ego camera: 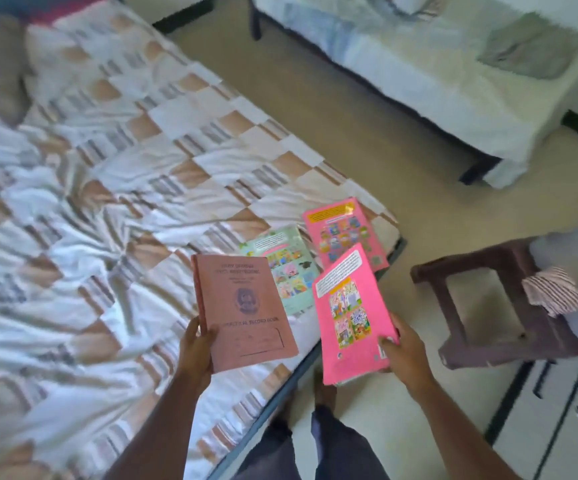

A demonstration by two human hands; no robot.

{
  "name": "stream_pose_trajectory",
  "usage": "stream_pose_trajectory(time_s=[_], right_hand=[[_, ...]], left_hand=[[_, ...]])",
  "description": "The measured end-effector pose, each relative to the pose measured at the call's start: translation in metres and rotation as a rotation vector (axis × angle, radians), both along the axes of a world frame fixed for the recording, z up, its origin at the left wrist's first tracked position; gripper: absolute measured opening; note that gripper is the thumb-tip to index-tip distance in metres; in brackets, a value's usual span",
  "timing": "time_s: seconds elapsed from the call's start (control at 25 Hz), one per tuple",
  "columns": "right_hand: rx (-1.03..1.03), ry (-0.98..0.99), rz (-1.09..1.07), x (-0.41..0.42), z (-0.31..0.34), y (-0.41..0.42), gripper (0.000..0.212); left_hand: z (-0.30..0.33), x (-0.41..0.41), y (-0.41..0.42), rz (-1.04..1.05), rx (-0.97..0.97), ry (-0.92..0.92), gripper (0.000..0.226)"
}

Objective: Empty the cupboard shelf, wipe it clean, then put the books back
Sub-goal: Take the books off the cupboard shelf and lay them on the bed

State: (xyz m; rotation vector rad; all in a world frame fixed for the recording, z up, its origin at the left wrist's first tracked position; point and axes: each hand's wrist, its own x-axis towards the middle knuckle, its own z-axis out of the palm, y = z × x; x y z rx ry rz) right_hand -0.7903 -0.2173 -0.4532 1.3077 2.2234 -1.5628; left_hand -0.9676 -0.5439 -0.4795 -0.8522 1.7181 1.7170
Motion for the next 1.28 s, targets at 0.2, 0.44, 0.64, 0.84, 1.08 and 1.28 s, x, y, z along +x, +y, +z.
stream_pose_trajectory(time_s=[0.2, 0.44, 0.64, 0.84, 1.08, 1.28], right_hand=[[-0.221, 0.075, -0.084, -0.078, -0.071, -0.001, 0.045], [-0.459, 0.091, -0.166, -0.127, -0.142, 0.001, 0.048], [0.024, -0.203, -0.056, -0.150, -0.201, 0.000, 0.042], [0.337, -0.490, 0.138, -0.160, -0.223, -0.007, 0.058], [0.747, -0.310, 0.599, -0.176, -0.176, -0.027, 0.075], [0.869, -0.143, 0.499, -0.187, -0.070, -0.007, 0.077]], left_hand=[[-0.074, -0.014, -0.012, 0.090, -0.063, -0.043, 0.032], [-0.140, -0.028, -0.028, 0.157, -0.064, -0.030, 0.029], [-0.188, -0.034, -0.050, -0.282, -0.465, -0.080, 0.039], [-0.202, -0.041, -0.040, -0.614, -0.618, 0.023, 0.081], [-0.133, -0.066, 0.056, -1.121, -0.696, 0.447, 0.095], [-0.031, -0.084, 0.148, -1.339, -0.755, 0.959, 0.084]])
